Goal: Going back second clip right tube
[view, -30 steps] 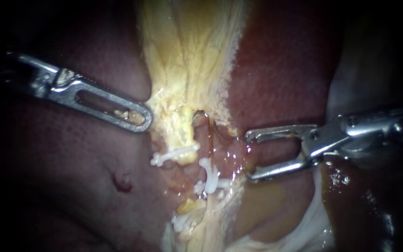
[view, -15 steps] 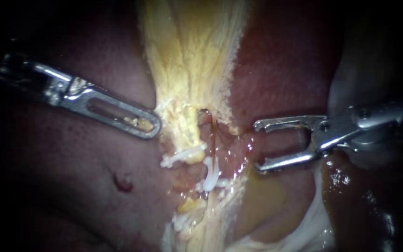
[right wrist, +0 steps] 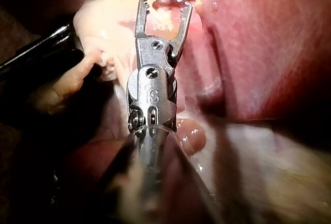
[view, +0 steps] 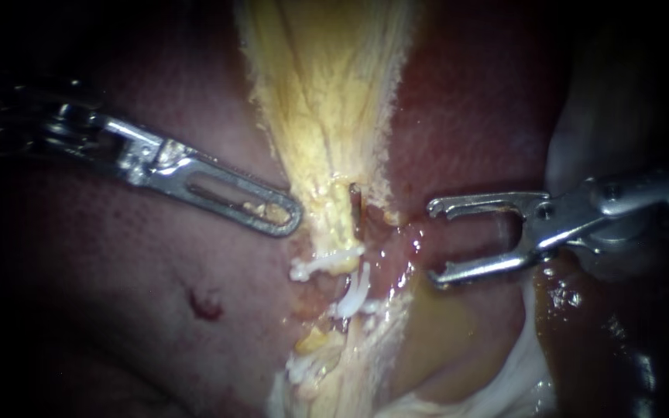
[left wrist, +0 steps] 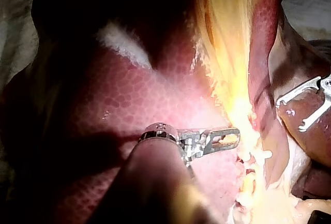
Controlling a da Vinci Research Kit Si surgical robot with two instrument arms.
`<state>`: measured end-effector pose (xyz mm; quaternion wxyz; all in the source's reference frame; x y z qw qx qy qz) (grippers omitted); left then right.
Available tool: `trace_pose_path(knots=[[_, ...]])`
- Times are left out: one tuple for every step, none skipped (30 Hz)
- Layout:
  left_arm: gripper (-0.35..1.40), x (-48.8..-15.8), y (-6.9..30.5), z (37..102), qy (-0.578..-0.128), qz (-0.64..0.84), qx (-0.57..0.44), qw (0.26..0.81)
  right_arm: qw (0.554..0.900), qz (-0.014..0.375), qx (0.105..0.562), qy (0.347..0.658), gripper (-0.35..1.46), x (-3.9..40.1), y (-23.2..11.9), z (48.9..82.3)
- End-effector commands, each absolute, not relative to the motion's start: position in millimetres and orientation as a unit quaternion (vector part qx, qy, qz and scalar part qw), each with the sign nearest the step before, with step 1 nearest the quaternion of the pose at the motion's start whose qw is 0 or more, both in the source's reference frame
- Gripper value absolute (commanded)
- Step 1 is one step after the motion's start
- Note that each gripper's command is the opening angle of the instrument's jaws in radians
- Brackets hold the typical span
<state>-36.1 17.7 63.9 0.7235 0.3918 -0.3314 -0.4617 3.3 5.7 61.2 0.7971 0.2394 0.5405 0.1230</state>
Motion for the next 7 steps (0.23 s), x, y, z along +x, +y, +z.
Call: trace_pose_path(knots=[[-0.35,-36.1,17.8,63.9,-0.33,-0.461,0.392,0.724,0.797,0.123,0.24,0.54,0.5,3.3,5.7,61.1],[-0.35,-36.1,17.8,63.9,-0.33,-0.461,0.392,0.724,0.797,0.121,0.238,0.541,0.5,3.3,5.8,61.1],[-0.35,-36.2,17.8,63.9,-0.33,-0.461,0.392,0.724,0.797,0.121,0.238,0.541,0.5,3.3,5.8,61.1],[-0.35,-36.2,17.8,63.9,-0.33,-0.461,0.392,0.724,0.797,0.121,0.238,0.541,0.5,3.3,5.8,61.0],[-0.35,-36.2,17.8,63.9,-0.33,-0.461,0.392,0.724,0.797,0.121,0.238,0.541,0.5,3.3,5.8,61.1],[-0.35,-36.2,17.8,63.9,-0.33,-0.461,0.392,0.724,0.797,0.121,0.238,0.541,0.5,3.3,5.8,61.1],[-0.35,-36.2,17.8,63.9,-0.33,-0.461,0.392,0.724,0.797,0.121,0.238,0.541,0.5,3.3,5.8,61.1]])
